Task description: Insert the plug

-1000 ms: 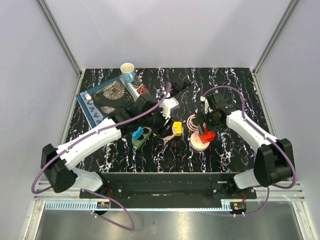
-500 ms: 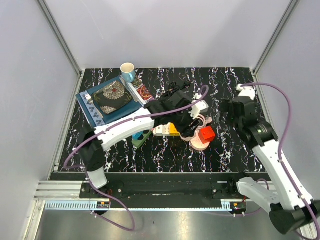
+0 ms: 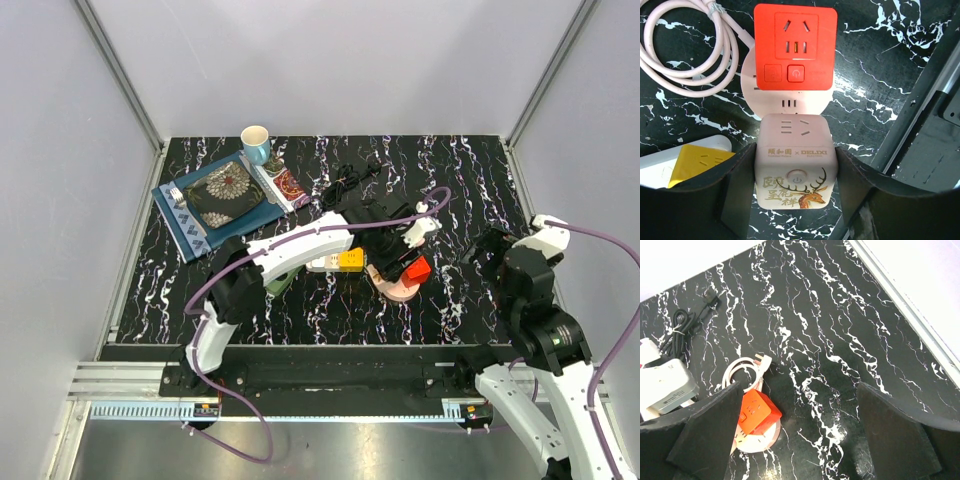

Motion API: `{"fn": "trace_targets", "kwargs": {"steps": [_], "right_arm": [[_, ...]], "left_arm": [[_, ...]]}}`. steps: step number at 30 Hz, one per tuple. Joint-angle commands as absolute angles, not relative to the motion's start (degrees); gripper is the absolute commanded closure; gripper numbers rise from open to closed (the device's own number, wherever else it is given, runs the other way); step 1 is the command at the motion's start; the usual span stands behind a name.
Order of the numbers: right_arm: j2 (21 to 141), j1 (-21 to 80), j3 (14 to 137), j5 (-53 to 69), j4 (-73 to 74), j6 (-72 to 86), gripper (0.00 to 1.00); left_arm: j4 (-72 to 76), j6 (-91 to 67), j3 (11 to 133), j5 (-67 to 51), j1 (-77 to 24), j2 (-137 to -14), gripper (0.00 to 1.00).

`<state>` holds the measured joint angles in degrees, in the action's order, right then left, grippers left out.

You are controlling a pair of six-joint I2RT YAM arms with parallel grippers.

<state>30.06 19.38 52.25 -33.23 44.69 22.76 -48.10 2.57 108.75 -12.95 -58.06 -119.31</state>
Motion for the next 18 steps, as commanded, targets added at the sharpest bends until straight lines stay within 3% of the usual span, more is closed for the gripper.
{"fn": "trace_targets", "kwargs": {"steps": [1, 18], "right_arm": [[28.13, 19.34, 51.68, -36.47, 41.66, 21.10, 0.00], [27.07, 19.34, 50.10, -34.98, 41.92, 19.86, 0.00]], "left_arm": [[-48.25, 3.07, 114.43, -11.16, -58.27, -121.37, 1.00], [-48.87, 3.87, 114.70, -11.69, -58.45, -124.89, 1.00]]}}
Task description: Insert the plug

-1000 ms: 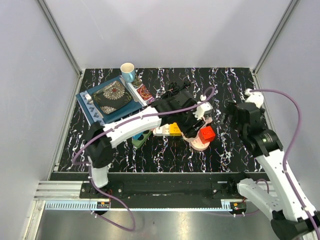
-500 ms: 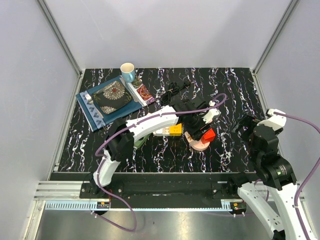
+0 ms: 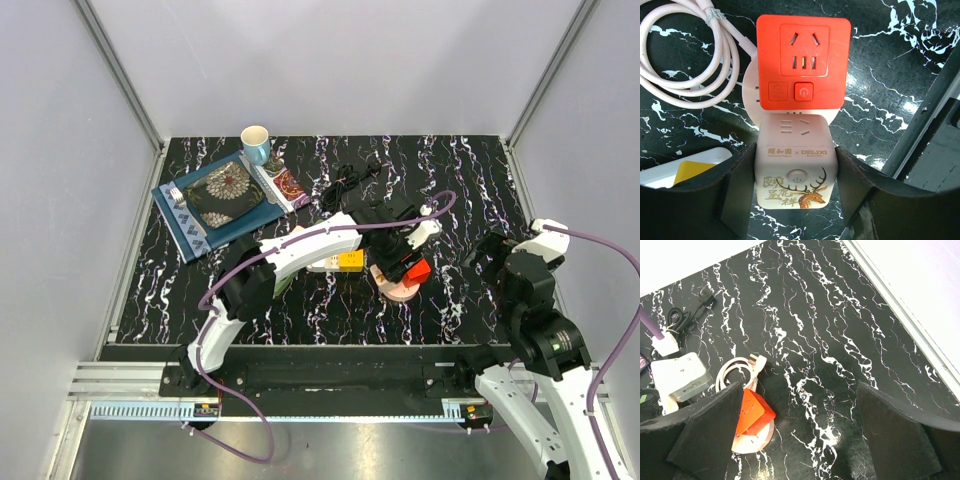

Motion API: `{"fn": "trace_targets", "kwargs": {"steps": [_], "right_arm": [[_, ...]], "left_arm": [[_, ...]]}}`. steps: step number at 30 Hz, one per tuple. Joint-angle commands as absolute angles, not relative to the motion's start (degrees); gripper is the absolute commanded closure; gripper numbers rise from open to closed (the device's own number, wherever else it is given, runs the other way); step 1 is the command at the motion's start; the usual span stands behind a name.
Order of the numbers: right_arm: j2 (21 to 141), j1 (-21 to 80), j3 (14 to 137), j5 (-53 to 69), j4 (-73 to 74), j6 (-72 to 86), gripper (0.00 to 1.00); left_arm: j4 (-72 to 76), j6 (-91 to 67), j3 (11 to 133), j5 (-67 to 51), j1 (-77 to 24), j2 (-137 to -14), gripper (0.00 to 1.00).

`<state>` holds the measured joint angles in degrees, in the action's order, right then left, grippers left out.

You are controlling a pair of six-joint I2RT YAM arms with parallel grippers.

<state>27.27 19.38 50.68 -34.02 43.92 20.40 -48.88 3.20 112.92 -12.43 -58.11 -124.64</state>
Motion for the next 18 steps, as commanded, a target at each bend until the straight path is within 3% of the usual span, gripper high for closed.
{"fn": "trace_targets", "kwargs": {"steps": [1, 18], "right_arm": [[27.07, 19.34, 49.84, -34.81, 41.92, 19.86, 0.00], [27.42, 19.25, 49.31, -33.93, 42.01, 19.95, 0.00]], "left_arm": [[-48.87, 3.95, 114.70, -11.69, -58.45, -125.15, 1.00], [-51.68, 5.62, 116.19, -14.94, -59.32, -125.07, 1.00]]}}
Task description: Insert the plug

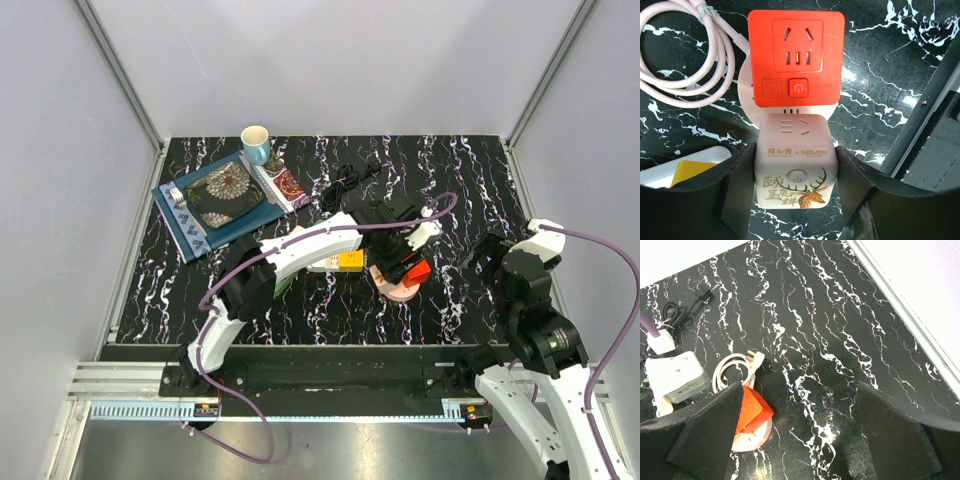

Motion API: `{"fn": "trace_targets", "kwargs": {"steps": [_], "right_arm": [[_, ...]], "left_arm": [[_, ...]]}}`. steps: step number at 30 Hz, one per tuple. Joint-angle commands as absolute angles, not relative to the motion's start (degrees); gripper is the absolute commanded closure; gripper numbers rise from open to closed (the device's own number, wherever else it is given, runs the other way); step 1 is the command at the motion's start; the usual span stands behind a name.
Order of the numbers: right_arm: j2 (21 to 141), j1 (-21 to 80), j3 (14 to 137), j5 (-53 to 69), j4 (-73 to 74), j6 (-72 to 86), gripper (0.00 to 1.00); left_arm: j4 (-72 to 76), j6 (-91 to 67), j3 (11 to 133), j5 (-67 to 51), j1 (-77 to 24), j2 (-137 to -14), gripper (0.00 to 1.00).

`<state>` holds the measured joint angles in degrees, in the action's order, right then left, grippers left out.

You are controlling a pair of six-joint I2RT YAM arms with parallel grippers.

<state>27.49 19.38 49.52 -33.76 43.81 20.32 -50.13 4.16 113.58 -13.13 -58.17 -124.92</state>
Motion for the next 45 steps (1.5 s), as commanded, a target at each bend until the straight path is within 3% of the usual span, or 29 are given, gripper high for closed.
{"fn": "trace_targets", "kwargs": {"steps": [1, 45], "right_arm": [[27.60, 19.34, 49.22, -33.75, 42.01, 19.95, 0.00], [27.95, 19.25, 49.22, -31.47, 41.84, 19.25, 0.00]], "left_arm": [[-51.59, 5.71, 116.28, -14.85, -59.41, -124.98, 1.00], [-47.55, 4.22, 115.49, -9.76, -59.50, -125.86, 1.00]]}}
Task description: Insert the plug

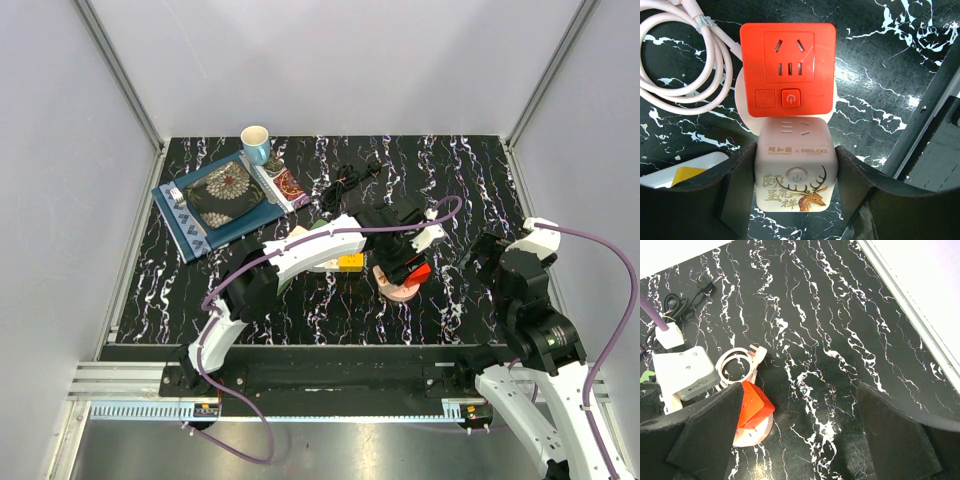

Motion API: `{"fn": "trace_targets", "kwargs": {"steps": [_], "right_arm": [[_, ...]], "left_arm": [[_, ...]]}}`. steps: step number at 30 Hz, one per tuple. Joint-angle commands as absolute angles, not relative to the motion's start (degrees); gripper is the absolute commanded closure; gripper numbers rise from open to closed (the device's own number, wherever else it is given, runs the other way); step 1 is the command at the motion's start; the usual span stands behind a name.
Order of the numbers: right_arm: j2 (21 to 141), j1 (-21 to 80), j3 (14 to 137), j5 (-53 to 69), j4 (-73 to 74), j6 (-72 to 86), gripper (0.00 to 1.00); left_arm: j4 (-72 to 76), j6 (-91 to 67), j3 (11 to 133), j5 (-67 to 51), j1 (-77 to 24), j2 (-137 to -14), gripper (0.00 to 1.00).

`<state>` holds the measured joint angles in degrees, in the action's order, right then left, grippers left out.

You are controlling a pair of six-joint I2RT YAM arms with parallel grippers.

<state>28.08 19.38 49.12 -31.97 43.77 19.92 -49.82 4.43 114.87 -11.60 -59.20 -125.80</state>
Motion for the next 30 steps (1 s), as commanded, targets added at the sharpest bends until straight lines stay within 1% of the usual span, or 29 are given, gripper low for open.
{"fn": "trace_targets", "kwargs": {"steps": [1, 7, 14, 30], "right_arm": [[28.04, 19.34, 49.22, -31.38, 41.92, 19.25, 0.00], [28.04, 19.42, 49.22, -31.20, 41.84, 19.25, 0.00], [28.39, 19.34, 49.22, -30.85, 41.75, 19.07, 0.00], [28.21, 19.25, 49.39, -31.38, 41.75, 18.81, 0.00]], "left_arm": [[-47.37, 4.31, 115.49, -9.49, -59.50, -125.77, 1.00], [-47.02, 4.31, 115.49, -7.12, -59.50, -124.98, 1.00], [-45.97, 4.22, 115.14, -8.00, -59.50, -123.39, 1.00], [-53.61, 2.81, 114.87, -11.34, -59.50, -123.58, 1.00]]}}
